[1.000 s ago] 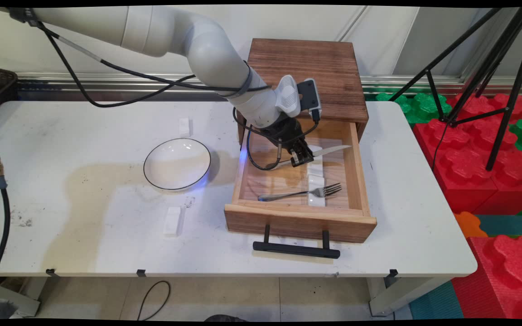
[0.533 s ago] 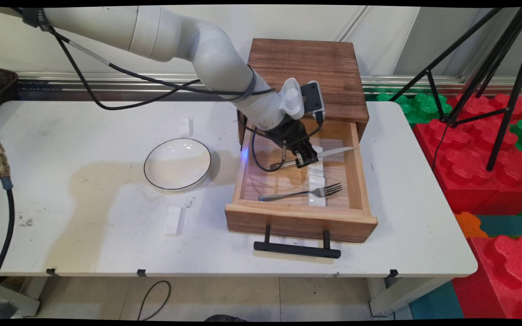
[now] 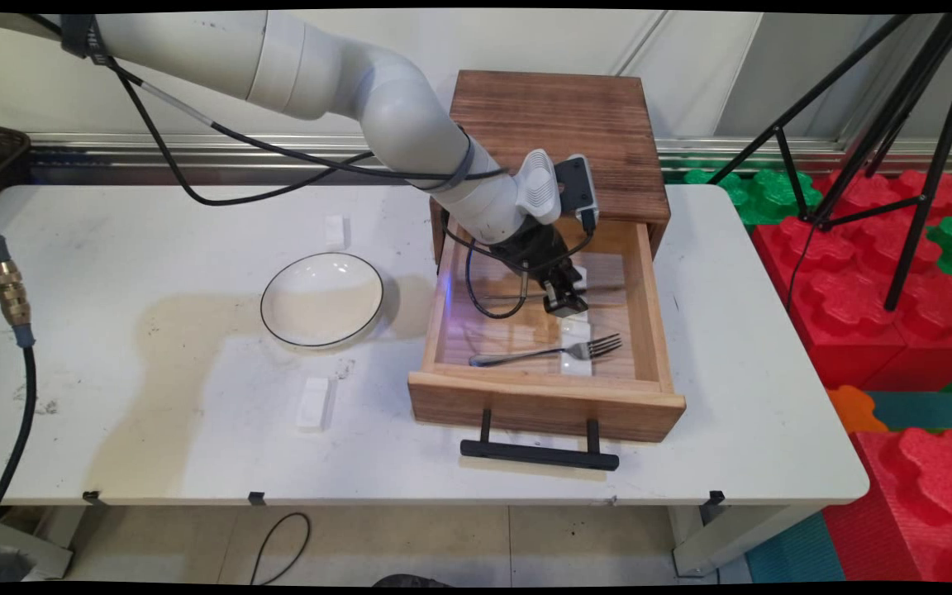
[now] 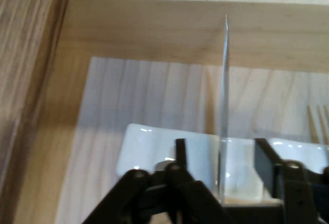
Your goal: Place the picked object into the drawer
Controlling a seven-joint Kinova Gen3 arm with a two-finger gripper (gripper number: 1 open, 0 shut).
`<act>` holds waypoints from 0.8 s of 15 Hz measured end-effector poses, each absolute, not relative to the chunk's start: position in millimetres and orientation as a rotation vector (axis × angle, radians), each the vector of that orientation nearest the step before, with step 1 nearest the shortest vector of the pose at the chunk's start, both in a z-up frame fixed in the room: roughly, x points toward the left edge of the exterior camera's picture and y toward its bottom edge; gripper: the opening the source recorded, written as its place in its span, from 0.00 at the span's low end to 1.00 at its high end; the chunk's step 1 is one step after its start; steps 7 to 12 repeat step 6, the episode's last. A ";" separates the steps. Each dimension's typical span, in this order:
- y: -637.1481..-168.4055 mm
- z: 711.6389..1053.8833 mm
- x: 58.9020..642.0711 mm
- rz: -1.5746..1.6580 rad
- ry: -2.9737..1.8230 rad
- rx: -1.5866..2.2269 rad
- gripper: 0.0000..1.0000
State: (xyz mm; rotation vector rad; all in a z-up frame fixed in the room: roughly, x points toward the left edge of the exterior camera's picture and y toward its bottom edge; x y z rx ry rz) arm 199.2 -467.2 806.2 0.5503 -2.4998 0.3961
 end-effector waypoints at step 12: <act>-467.5 806.6 198.3 0.403 -2.491 0.547 1.00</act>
